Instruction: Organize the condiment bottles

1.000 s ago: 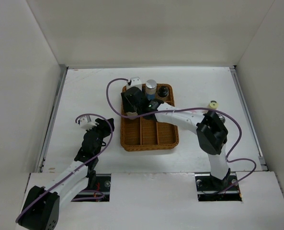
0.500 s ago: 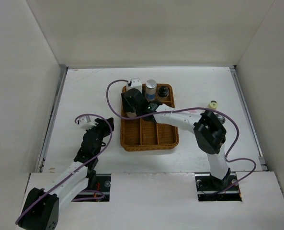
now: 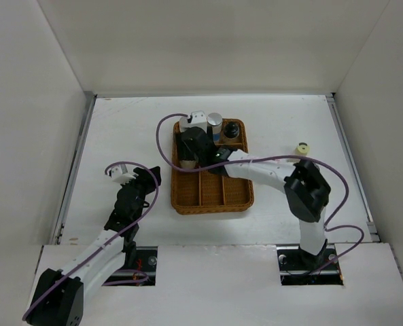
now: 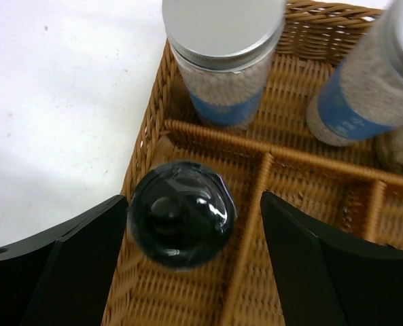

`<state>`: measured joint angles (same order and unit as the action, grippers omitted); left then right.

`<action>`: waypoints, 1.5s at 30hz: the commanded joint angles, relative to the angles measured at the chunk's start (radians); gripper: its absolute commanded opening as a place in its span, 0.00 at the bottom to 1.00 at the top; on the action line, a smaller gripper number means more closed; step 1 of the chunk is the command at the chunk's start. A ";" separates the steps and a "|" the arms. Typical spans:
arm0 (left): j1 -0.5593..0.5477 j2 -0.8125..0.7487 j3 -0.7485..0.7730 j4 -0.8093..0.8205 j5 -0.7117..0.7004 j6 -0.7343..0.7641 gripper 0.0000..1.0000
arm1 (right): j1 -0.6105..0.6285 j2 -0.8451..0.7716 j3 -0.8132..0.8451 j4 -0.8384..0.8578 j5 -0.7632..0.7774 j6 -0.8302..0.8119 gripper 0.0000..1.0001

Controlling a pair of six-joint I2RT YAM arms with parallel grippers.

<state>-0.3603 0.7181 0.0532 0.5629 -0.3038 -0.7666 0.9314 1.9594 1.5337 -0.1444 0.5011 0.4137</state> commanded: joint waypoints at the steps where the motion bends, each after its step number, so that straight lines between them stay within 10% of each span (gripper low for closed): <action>1: 0.005 -0.028 -0.035 0.019 -0.006 -0.003 0.49 | 0.014 -0.213 -0.059 0.055 0.046 -0.006 0.85; 8: -0.002 -0.042 -0.035 0.008 -0.006 -0.008 0.49 | -0.096 -0.656 -0.418 -0.003 0.198 0.045 0.38; 11: -0.006 -0.046 -0.035 0.005 -0.006 -0.008 0.49 | -0.214 -0.853 -0.547 -0.143 0.269 0.114 0.34; 13: -0.007 -0.052 -0.032 -0.004 -0.006 -0.010 0.49 | -0.306 -0.951 -0.608 -0.254 0.319 0.146 0.40; 17: -0.015 -0.059 -0.029 -0.018 -0.003 -0.010 0.49 | -0.488 -1.045 -0.684 -0.417 0.350 0.171 0.84; 20: -0.018 -0.055 -0.029 -0.020 -0.004 -0.011 0.49 | -0.561 -1.065 -0.730 -0.452 0.343 0.168 0.93; 45: -0.018 -0.005 -0.023 0.005 -0.006 -0.003 0.49 | -0.765 -0.947 -0.836 -0.173 0.065 0.146 0.85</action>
<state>-0.3744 0.7109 0.0521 0.5198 -0.3058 -0.7700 0.1825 1.0126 0.7029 -0.3950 0.5968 0.5644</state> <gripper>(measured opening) 0.490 0.865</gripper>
